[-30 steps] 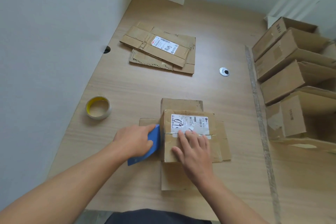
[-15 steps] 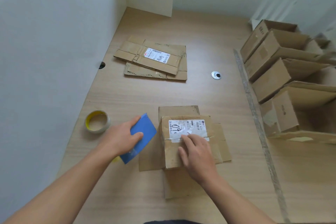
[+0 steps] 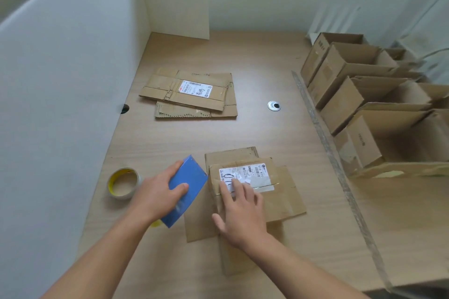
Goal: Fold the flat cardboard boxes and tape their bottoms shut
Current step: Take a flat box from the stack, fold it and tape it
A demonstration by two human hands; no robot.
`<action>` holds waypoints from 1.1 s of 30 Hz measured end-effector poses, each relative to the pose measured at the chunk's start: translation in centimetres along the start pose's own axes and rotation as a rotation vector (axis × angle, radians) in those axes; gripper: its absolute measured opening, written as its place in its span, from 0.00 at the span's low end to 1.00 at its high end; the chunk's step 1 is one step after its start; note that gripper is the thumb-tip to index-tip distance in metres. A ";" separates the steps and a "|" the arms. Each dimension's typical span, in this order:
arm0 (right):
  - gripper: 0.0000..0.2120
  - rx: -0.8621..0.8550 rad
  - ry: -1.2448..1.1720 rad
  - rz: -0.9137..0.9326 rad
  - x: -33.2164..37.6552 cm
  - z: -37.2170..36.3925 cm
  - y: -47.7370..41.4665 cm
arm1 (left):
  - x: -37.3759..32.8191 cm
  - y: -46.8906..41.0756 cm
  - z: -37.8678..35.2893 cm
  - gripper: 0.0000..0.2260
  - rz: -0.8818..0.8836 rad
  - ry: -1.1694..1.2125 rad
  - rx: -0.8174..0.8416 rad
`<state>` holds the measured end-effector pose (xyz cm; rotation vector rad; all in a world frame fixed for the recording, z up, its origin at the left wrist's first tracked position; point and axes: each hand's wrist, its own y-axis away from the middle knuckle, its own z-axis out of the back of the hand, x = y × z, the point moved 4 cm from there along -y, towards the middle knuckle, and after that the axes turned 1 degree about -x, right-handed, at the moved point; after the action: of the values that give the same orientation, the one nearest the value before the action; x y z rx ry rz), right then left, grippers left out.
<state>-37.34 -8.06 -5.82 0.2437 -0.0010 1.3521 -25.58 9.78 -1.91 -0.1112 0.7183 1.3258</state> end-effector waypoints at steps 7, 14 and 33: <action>0.23 -0.062 -0.046 -0.049 -3.6 -0.3 0.9 | 0.6 0.2 -0.2 0.27 -0.002 0.017 -0.005; 0.24 -0.262 -0.022 -0.122 -3.3 0.2 0.5 | -0.3 0.2 -0.7 0.27 -0.024 0.047 0.010; 0.27 -0.230 0.098 0.344 -8.4 2.5 -0.2 | -1.4 2.5 -1.8 0.29 -0.215 0.175 -0.006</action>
<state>-38.69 -16.63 -4.63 -0.0204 -0.1203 1.6895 -28.70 8.43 -1.71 -0.3043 0.8260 1.1219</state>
